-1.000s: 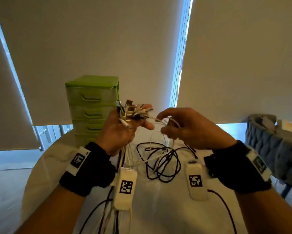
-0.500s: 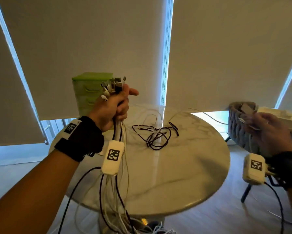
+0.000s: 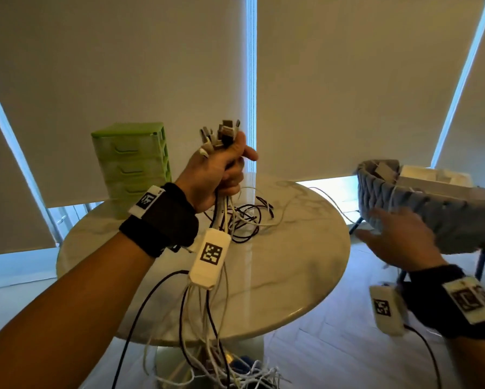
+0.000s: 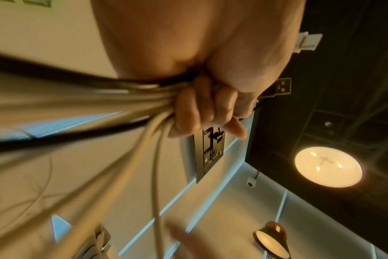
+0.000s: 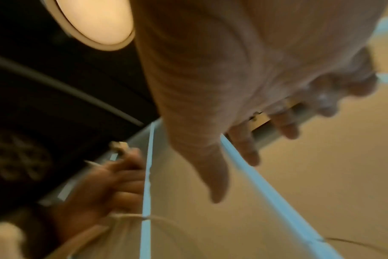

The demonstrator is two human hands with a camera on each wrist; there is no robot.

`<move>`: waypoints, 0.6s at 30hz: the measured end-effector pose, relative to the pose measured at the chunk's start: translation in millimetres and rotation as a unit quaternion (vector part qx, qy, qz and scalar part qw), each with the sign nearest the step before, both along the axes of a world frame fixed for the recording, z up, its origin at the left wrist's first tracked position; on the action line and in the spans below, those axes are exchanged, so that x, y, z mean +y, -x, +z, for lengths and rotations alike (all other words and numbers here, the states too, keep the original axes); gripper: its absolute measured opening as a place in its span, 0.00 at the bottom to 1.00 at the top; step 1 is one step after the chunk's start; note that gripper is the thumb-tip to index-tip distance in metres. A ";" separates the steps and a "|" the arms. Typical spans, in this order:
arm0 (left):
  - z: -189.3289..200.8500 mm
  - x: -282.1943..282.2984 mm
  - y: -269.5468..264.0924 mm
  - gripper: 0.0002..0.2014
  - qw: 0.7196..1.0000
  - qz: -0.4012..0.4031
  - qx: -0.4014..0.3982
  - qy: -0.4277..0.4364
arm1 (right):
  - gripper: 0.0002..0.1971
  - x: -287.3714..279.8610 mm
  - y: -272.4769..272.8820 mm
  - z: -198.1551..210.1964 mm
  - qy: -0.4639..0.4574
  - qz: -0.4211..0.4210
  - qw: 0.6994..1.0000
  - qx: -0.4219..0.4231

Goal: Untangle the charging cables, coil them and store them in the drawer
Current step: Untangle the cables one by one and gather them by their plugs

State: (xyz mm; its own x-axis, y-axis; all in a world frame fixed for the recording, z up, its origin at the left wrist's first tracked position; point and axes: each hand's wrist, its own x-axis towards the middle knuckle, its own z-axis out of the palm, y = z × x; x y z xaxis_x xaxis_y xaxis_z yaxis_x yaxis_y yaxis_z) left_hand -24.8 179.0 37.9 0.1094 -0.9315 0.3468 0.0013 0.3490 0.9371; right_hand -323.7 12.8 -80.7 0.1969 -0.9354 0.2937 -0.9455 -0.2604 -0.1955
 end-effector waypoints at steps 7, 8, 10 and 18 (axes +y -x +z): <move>-0.5 -11.7 33.9 0.20 0.999 -0.013 -0.034 0.038 | 0.33 112.7 -146.5 85.8 -0.293 0.505 0.684 -0.436; 0.0 -10.0 31.3 0.20 0.999 -0.016 -0.019 0.041 | 0.29 114.7 -156.9 84.4 -0.330 0.510 0.653 -0.453; 5.8 -4.6 19.1 0.20 0.999 -0.031 0.033 0.030 | 0.20 119.4 -164.9 72.1 -0.381 0.506 0.653 -0.416; 41.5 22.3 -102.0 0.26 0.977 0.052 0.194 0.071 | 0.09 114.2 -98.2 -39.2 -0.387 0.465 0.767 -0.212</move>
State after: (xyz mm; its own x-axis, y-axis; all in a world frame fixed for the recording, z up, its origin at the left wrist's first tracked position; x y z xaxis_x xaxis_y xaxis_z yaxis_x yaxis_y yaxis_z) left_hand 77.2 201.3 79.5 0.3498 -0.8540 0.3851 0.3043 0.4924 0.8154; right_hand -225.5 126.9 -119.9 0.9254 -0.3744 -0.0582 -0.2307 -0.4347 -0.8705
